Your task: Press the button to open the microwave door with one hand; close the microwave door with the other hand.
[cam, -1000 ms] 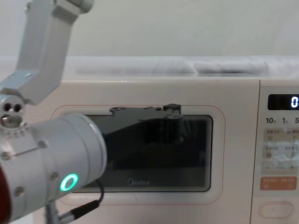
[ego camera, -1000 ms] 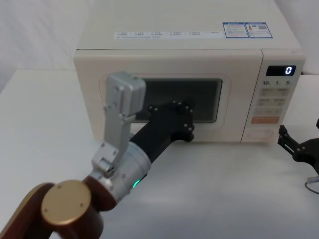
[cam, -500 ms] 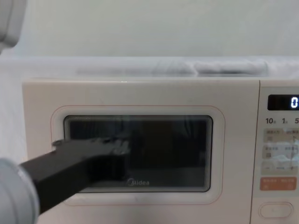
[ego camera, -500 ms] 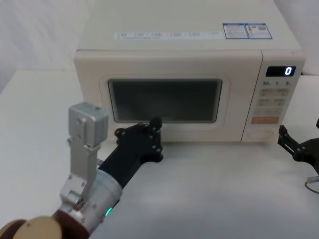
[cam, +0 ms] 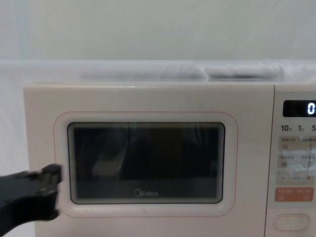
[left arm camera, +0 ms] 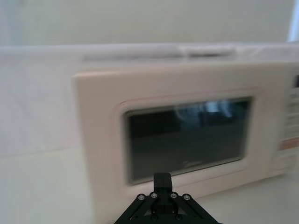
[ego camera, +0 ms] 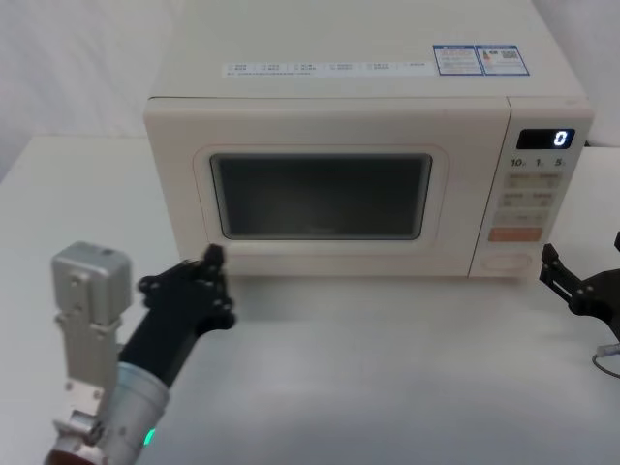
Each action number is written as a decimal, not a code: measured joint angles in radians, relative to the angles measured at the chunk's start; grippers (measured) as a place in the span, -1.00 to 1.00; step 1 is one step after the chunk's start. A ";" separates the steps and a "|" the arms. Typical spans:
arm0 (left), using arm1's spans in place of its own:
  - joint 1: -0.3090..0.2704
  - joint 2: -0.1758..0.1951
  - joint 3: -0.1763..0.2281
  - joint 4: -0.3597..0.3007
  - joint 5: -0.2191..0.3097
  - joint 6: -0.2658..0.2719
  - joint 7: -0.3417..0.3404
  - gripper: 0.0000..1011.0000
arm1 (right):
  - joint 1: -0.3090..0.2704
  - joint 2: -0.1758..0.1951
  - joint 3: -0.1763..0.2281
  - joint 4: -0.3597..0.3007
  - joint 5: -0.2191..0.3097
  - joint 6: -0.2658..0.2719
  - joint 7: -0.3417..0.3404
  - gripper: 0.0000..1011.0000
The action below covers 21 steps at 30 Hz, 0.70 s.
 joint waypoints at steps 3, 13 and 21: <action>0.013 -0.008 -0.029 0.020 0.012 -0.022 0.017 -1.00 | 0.000 0.000 0.000 0.000 0.000 0.000 0.000 0.98; 0.031 -0.034 -0.110 0.098 0.041 -0.078 0.057 -1.00 | 0.000 0.000 0.000 0.000 0.000 0.000 0.000 0.98; 0.023 -0.057 -0.148 0.130 0.044 -0.100 0.060 -1.00 | 0.000 0.000 0.000 0.000 0.000 0.000 0.000 0.98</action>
